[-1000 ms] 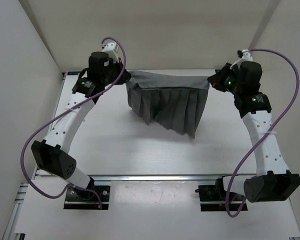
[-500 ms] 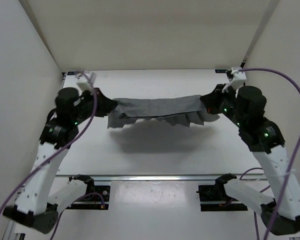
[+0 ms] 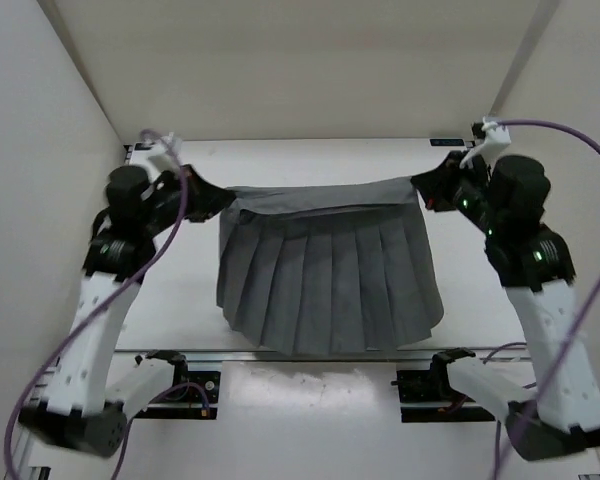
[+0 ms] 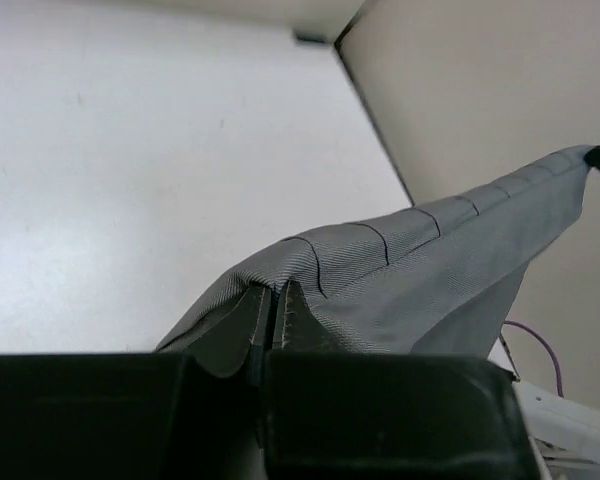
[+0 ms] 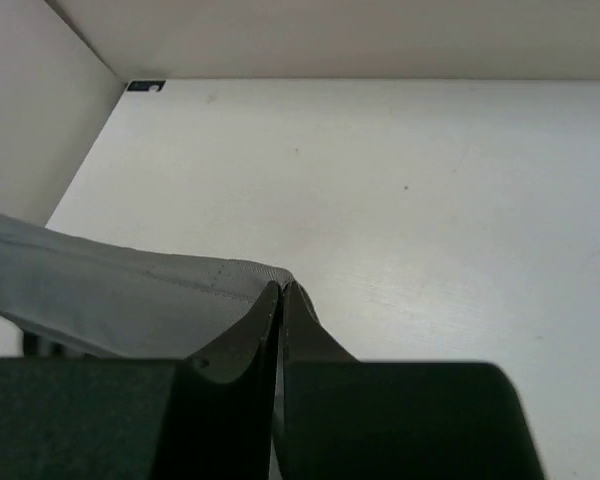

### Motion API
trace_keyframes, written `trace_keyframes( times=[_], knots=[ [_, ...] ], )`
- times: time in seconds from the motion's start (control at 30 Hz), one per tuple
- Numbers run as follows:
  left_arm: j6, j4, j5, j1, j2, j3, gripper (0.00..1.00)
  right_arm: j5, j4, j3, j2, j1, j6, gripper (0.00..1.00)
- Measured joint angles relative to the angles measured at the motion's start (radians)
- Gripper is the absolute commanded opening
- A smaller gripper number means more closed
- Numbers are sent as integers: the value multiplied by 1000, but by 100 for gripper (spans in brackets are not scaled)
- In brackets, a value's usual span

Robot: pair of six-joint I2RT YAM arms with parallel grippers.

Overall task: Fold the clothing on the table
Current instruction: Fold the skirt

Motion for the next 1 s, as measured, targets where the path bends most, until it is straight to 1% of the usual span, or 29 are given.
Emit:
trace_keyframes(
  times=[0.03,0.07,0.1,0.13,0.17,0.2,0.23,0.3,0.37,0.4,0.47,0.5,0.57,0.63,0.67,0.7,0.8,0.87,0.93,1.0],
  knots=[
    [-5,13,-3,-4,52,-16,0,-82,31,-28,38,-90,10,0],
    [-10,31,-7,-16,153,-25,0,-161,80,-69,82,-167,27,0],
    [-13,44,-10,-23,200,-26,0,-220,118,-110,140,-234,40,0],
    [-16,54,-14,-30,281,-21,0,-249,136,-127,181,-261,47,0],
    [-25,64,-18,-33,389,-7,0,-288,155,-140,259,-292,57,0],
    [-32,76,-21,-33,469,10,0,-330,183,-145,372,-322,70,0],
    [-42,91,-25,-31,560,33,0,-341,195,-146,414,-330,74,0],
    [-77,102,-27,-23,730,101,0,-413,246,-146,578,-370,100,0],
    [-112,91,-24,-12,883,204,0,-465,284,-146,679,-397,127,0],
    [-129,81,-21,-8,958,280,0,-502,311,-146,734,-414,148,0],
    [-148,85,-8,-1,1063,400,0,-544,351,-143,792,-434,177,1],
    [-156,94,-1,1,1089,431,0,-558,364,-139,809,-440,190,0],
    [-170,119,14,4,1104,435,0,-580,386,-126,827,-447,205,0],
    [-174,143,18,6,1087,393,0,-587,393,-113,824,-445,202,0],
    [-172,166,18,6,1070,348,0,-586,397,-113,817,-439,196,0],
    [-166,180,16,6,1043,301,0,-585,396,-118,806,-434,190,0],
    [-134,214,-6,-6,927,80,0,-567,386,-193,734,-402,157,0],
    [-116,225,-25,-20,854,-43,0,-556,355,-267,674,-380,128,1],
    [-92,235,-53,-43,777,-165,0,-532,306,-341,627,-359,96,0],
    [-69,244,-82,-75,706,-270,0,-509,272,-391,608,-348,74,0]
  ],
)
